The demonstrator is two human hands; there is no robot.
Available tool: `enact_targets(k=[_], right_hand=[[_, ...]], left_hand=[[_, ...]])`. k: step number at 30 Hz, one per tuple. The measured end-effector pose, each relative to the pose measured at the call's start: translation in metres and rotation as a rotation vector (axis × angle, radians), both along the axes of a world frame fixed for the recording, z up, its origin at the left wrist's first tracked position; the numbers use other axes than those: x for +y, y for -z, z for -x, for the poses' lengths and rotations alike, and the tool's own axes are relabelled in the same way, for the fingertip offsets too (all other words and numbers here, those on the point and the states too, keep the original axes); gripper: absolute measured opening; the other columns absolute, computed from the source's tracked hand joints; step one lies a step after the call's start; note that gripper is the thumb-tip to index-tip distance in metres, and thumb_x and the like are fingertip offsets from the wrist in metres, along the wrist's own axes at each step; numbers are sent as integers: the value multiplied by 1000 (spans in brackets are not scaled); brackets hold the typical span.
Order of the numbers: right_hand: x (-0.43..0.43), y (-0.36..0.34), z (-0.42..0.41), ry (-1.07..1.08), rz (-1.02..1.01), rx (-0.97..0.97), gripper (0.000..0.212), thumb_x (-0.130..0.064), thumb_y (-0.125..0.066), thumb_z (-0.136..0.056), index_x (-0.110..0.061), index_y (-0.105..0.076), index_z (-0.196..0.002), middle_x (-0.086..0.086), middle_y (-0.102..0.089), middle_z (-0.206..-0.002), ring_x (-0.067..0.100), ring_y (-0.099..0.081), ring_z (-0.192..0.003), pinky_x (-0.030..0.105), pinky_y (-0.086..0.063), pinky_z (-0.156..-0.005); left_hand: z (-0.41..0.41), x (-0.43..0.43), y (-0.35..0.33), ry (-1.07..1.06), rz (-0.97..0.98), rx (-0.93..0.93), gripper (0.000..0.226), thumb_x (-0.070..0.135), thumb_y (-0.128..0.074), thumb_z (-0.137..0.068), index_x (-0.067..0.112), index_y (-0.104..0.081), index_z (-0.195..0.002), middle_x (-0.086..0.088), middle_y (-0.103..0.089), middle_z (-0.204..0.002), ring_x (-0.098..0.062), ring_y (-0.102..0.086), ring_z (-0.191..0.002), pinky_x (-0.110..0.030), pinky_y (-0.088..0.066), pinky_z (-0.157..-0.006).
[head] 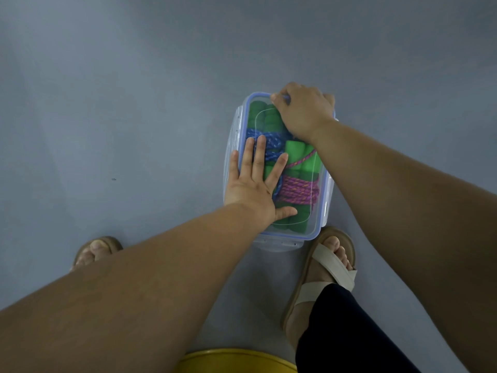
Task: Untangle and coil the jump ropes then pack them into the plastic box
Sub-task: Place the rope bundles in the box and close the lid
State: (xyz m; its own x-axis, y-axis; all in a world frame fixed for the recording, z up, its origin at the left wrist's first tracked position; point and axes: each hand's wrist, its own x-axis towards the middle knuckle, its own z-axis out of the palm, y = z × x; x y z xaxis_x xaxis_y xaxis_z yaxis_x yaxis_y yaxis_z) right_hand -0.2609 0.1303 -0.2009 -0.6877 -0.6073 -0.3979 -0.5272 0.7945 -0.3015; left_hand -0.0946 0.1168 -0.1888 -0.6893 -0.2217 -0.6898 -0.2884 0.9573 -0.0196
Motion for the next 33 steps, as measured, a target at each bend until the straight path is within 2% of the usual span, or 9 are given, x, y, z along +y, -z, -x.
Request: enact_targets(k=[6,13,17,21,24,26,28,33], right_hand=[[-1,2,0,34,13,43,47,-52,-32,-95,-20,-58,-119,8,-45,-129,26,-39,-123,39,-24,-104],[7,10,-7,36,111,165,51,-53,-36,-94,-10,-55,-115,10,-50,-121,27,-47,-113,35,-29,-99],[-1,8,-1,16,54,199,58,-56,-31,-94,-9,-61,-109,11,-54,-117,29,-40,-116,37,-30,-98],[-7,7,7,-2,-23,190,64,-61,-30,-92,-8,-63,-104,13,-58,-112,30,-42,-115,38,-32,-95],[-10,3,13,-25,-38,149,64,-63,-34,-90,-6,-63,-91,15,-60,-93,31,-52,-102,36,-37,-83],[-10,0,18,-20,-60,91,62,-64,-36,-89,-8,-54,-71,9,-52,-72,30,-53,-86,34,-36,-72],[-9,-3,21,-15,-102,45,61,-65,-36,-88,-11,-43,-59,4,-43,-61,25,-49,-78,31,-33,-68],[-7,-10,21,19,-133,-44,61,-64,-37,-88,-8,-54,-69,3,-43,-64,24,-51,-84,30,-36,-68]], left_hand=[[0,1,1,5,2,7,97,84,-11,-74,24,44,-126,-22,46,-140,-38,40,-131,-55,13,-113],[-1,1,2,10,15,11,96,84,-11,-74,24,44,-125,-22,45,-140,-38,40,-131,-55,15,-111],[1,1,1,3,8,1,96,84,-12,-74,24,44,-126,-22,46,-140,-38,40,-131,-55,16,-111],[1,0,1,-1,-2,-4,97,84,-12,-74,25,44,-126,-21,46,-140,-37,41,-130,-54,16,-111],[0,-1,1,-1,-5,-2,96,84,-12,-74,25,44,-125,-21,47,-140,-37,41,-130,-54,16,-112],[0,-1,1,2,-7,-5,96,84,-12,-74,25,44,-125,-20,48,-139,-37,41,-130,-54,16,-112],[-1,0,1,10,-6,-7,96,84,-12,-74,26,44,-125,-20,51,-134,-37,41,-130,-54,16,-112],[-5,0,2,29,-6,-14,97,85,-13,-74,26,44,-125,-19,52,-131,-36,42,-130,-54,16,-112]])
